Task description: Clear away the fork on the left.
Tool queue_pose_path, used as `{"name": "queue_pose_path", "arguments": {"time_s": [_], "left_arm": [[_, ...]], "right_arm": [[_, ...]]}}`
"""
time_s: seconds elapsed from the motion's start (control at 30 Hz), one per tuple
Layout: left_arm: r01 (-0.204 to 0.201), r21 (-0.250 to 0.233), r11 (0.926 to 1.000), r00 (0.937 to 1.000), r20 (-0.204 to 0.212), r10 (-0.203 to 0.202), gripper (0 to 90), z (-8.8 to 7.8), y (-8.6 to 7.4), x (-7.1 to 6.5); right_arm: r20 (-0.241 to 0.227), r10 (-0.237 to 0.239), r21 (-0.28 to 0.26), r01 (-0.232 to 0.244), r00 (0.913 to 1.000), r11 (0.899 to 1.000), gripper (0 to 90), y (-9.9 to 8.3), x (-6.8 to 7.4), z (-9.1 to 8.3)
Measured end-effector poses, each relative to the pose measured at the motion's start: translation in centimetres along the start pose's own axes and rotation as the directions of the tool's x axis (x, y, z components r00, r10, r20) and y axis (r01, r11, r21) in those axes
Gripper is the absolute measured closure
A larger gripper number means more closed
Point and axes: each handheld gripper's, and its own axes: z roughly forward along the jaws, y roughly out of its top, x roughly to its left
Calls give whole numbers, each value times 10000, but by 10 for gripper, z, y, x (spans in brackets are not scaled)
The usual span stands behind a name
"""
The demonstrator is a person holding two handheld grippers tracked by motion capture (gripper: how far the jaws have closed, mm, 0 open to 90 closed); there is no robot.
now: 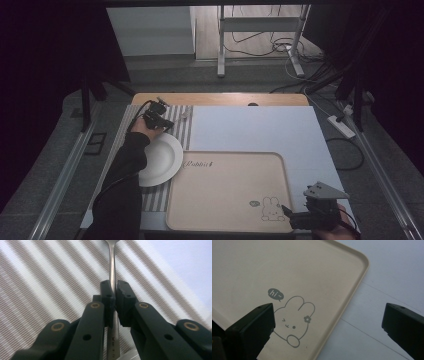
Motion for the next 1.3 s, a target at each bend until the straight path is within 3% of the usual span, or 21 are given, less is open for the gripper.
{"name": "queue_pose_path", "arguments": {"time_s": [0.13, 0.33, 0.5, 0.7, 1.3], "left_arm": [[-118, -70, 9999, 9996, 263, 120, 839, 4, 4, -14], [-424, 24, 9991, 9986, 319, 423, 839, 7, 5, -31], [-410, -80, 9991, 9969, 666, 414, 839, 8, 6, -45], [-634, 36, 9980, 9953, 737, 630, 839, 9, 7, -63], [-1041, 66, 9945, 9868, 1258, 1024, 839, 6, -2, -116]], "right_arm": [[0, -3, -19, 3, 10000, 10000, 0, 0, 0, 0], [15, -39, -14, 39, 10000, 10000, 0, 0, 0, 0], [8, -41, -4, 41, 10000, 10000, 0, 0, 1, 0], [13, -75, -8, 75, 10000, 10000, 0, 0, 1, 0], [-24, -139, -28, 139, 9999, 9999, 0, 0, 1, -1]]}}
